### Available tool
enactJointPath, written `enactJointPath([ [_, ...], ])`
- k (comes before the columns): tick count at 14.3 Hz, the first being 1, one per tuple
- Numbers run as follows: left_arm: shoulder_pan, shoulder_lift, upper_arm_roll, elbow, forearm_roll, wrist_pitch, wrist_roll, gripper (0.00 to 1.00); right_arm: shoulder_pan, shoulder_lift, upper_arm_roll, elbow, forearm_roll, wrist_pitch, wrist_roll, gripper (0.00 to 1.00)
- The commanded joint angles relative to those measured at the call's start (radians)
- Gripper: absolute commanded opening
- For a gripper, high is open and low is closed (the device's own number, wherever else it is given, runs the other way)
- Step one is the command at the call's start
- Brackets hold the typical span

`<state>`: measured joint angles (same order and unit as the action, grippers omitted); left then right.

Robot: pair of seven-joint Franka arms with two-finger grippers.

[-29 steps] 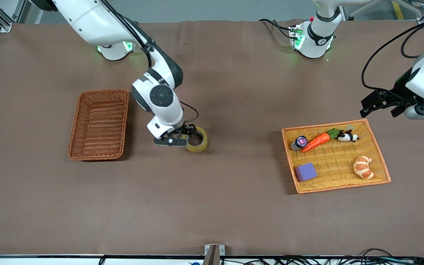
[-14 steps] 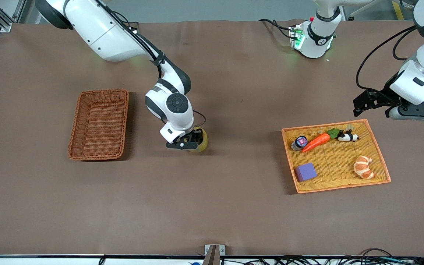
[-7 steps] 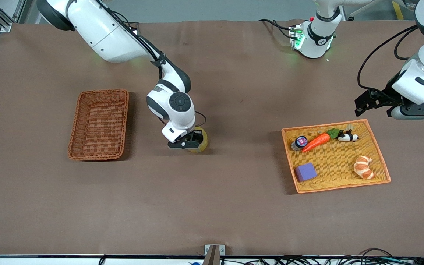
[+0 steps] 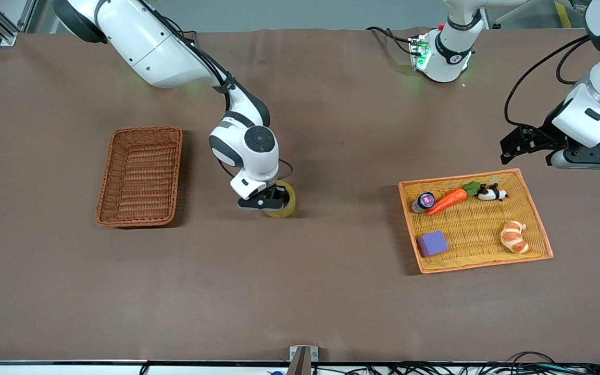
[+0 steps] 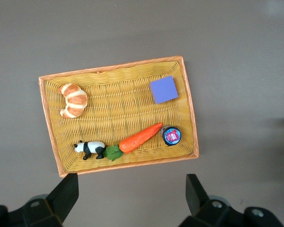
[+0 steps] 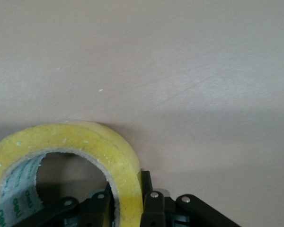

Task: Move tape to another basket
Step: 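Carry the tape roll into the brown basket with the right gripper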

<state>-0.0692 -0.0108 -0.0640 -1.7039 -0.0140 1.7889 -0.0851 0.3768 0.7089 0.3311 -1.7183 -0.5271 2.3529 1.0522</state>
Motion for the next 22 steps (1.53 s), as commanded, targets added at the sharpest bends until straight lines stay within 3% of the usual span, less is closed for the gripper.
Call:
enactJointPath([
  [1,-0.006,-0.020,-0.002,-0.002,0.017,-0.014,0.011,1.00,-0.077,-0.122,0.066,-0.012,0.011,-0.111,0.028,0.00],
  [4,-0.008,-0.028,-0.002,0.000,0.017,-0.046,0.002,1.00,-0.145,-0.257,0.069,-0.024,0.048,-0.248,-0.026,0.00],
  [8,-0.001,-0.038,0.003,-0.002,0.016,-0.072,-0.004,1.00,-0.298,-0.464,0.049,-0.163,0.174,-0.327,-0.384,0.00],
  [12,-0.003,-0.041,-0.002,-0.003,0.016,-0.086,-0.007,1.00,-0.309,-0.618,-0.159,-0.334,0.240,-0.298,-0.745,0.01],
  [17,0.002,-0.057,0.000,0.001,0.016,-0.086,-0.008,1.00,-0.306,-0.769,-0.338,-0.706,0.240,0.064,-0.955,0.01],
  [19,0.005,-0.057,0.003,0.012,0.013,-0.092,-0.007,1.00,-0.306,-0.769,-0.359,-0.811,0.240,0.194,-0.969,0.02],
  [22,0.018,-0.067,0.004,0.012,0.002,-0.092,-0.008,1.00,-0.311,-0.741,-0.389,-0.886,0.230,0.346,-0.974,0.02],
])
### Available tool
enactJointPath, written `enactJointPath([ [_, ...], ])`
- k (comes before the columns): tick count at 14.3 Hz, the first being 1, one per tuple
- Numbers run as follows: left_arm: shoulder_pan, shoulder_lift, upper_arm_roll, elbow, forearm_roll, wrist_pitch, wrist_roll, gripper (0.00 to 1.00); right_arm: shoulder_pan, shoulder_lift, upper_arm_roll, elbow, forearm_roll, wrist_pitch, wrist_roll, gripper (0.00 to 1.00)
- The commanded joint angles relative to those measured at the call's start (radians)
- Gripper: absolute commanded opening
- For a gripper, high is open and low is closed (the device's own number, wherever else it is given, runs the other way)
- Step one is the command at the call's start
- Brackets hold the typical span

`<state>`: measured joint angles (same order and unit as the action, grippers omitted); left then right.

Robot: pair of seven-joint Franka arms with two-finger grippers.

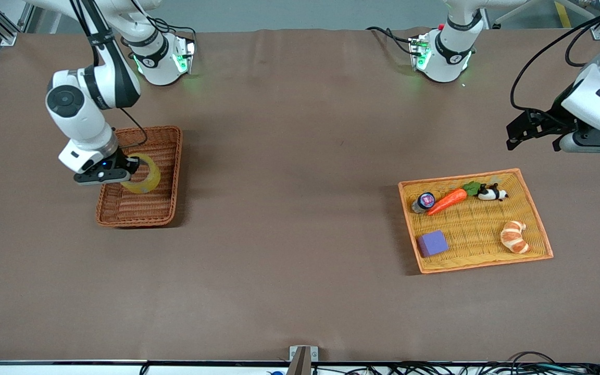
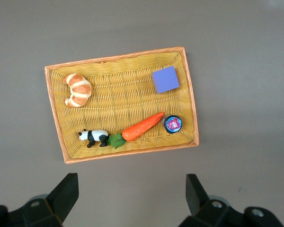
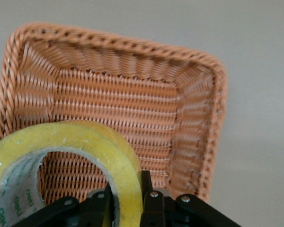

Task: Move tape to another basket
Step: 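Carry the tape roll into the brown basket with the right gripper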

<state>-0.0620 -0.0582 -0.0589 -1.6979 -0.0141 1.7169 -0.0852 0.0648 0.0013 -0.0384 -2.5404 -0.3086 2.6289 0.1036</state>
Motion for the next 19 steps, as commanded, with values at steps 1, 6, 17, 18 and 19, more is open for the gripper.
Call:
enactJointPath([
  [1,0.014,-0.022,-0.001,0.006,-0.001,-0.020,-0.008,1.00,-0.002,-0.006,-0.029,-0.064,0.006,0.095,-0.039,0.02],
  [6,0.014,-0.014,-0.001,0.012,-0.001,-0.020,-0.034,1.00,0.000,0.107,-0.096,-0.069,0.006,0.227,-0.117,0.04],
  [17,-0.015,-0.014,0.050,0.021,-0.003,-0.029,-0.015,1.00,0.004,0.083,-0.086,0.101,0.008,0.062,-0.046,1.00],
  [18,-0.016,-0.014,0.050,0.021,-0.003,-0.049,-0.011,1.00,0.006,0.071,-0.086,0.132,0.008,0.016,-0.030,1.00],
  [19,-0.016,-0.014,0.048,0.021,-0.003,-0.066,-0.010,1.00,0.006,0.054,-0.086,0.150,0.008,-0.004,-0.025,1.00],
])
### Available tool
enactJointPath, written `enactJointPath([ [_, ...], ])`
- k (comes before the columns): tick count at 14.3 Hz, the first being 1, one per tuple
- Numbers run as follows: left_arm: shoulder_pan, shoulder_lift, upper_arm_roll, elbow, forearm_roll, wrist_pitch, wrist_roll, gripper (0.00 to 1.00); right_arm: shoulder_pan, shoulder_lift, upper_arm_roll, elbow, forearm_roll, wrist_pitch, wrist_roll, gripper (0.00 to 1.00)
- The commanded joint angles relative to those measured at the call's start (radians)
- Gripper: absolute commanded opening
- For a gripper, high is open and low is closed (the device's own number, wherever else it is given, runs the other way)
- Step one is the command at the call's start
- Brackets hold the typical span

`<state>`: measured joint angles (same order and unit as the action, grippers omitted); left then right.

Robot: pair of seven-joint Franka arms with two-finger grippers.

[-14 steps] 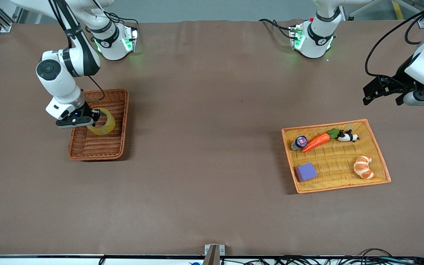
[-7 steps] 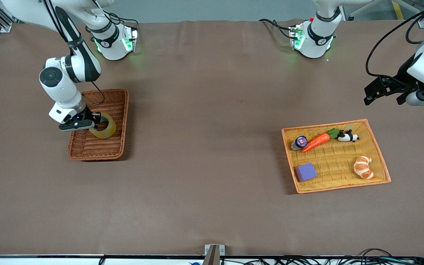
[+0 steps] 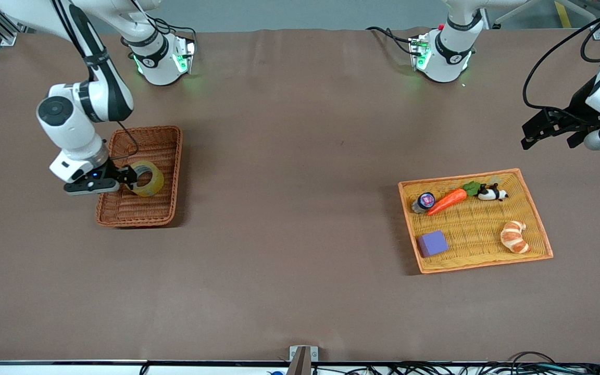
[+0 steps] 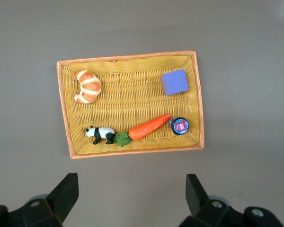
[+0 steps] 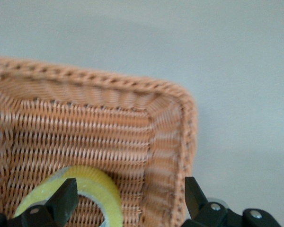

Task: Move tape to another basket
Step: 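Release the tape roll and raise the right gripper away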

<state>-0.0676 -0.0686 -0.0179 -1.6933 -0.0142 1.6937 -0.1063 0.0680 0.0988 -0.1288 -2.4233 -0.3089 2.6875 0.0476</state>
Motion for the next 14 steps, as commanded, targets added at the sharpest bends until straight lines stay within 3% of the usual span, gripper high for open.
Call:
enactJointPath([
  [1,-0.011,-0.003,0.006,0.015,-0.003,-0.049,0.010,1.00,0.001,-0.071,0.005,0.044,0.010,-0.072,0.028,1.00],
  [4,-0.020,0.001,0.001,0.014,-0.003,-0.054,0.007,1.00,-0.007,-0.148,0.021,0.102,0.010,-0.182,0.024,1.00],
  [6,-0.021,0.001,0.000,0.015,-0.003,-0.052,0.005,1.00,-0.010,-0.154,0.057,0.241,0.033,-0.396,0.024,1.00],
  [9,-0.015,0.001,0.001,0.017,-0.003,-0.051,0.002,1.00,-0.010,-0.145,0.075,0.497,0.184,-0.679,0.018,1.00],
  [14,-0.011,0.003,0.001,0.017,-0.003,-0.046,0.002,1.00,-0.037,-0.128,0.077,0.818,0.237,-1.012,0.018,1.00],
])
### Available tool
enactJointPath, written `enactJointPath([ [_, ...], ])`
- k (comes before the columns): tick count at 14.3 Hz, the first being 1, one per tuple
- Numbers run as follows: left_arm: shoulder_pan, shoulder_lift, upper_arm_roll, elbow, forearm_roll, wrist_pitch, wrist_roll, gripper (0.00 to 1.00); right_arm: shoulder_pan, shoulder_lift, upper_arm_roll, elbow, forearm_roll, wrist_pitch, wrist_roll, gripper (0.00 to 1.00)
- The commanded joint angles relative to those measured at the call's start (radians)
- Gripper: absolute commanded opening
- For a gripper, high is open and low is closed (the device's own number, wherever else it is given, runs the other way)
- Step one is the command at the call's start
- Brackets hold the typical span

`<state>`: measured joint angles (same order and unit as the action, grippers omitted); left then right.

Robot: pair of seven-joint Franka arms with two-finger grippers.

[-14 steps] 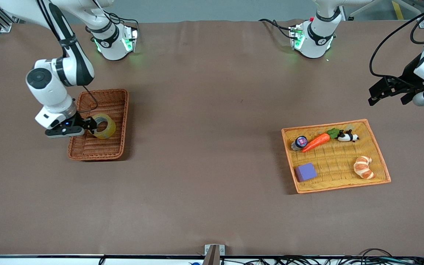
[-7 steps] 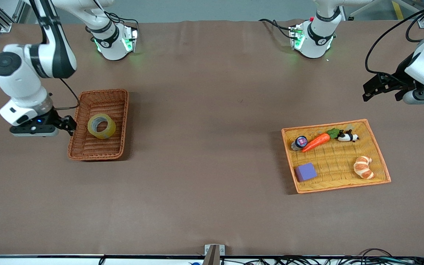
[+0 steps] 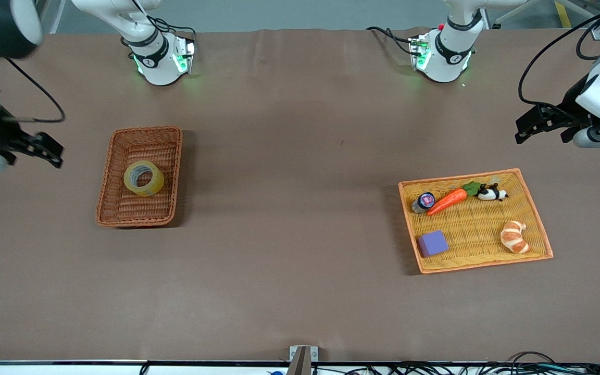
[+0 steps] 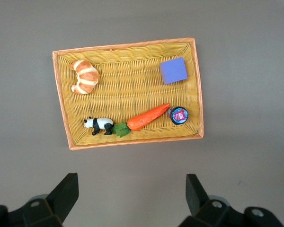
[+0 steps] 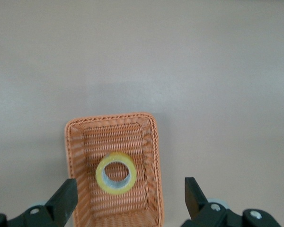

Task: Move tape to another basket
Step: 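Release the tape roll and raise the right gripper away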

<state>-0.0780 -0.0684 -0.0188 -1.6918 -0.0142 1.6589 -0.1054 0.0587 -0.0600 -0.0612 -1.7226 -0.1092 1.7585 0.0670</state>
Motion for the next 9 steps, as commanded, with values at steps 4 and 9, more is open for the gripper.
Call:
enactJointPath([
  [4,0.000,0.002,0.003,0.017,-0.003,-0.013,0.000,1.00,-0.034,0.032,0.004,0.242,0.077,-0.292,-0.010,1.00],
  [9,0.001,0.004,0.005,0.020,0.000,-0.005,0.007,1.00,-0.023,0.043,0.003,0.241,0.080,-0.284,-0.021,1.00],
])
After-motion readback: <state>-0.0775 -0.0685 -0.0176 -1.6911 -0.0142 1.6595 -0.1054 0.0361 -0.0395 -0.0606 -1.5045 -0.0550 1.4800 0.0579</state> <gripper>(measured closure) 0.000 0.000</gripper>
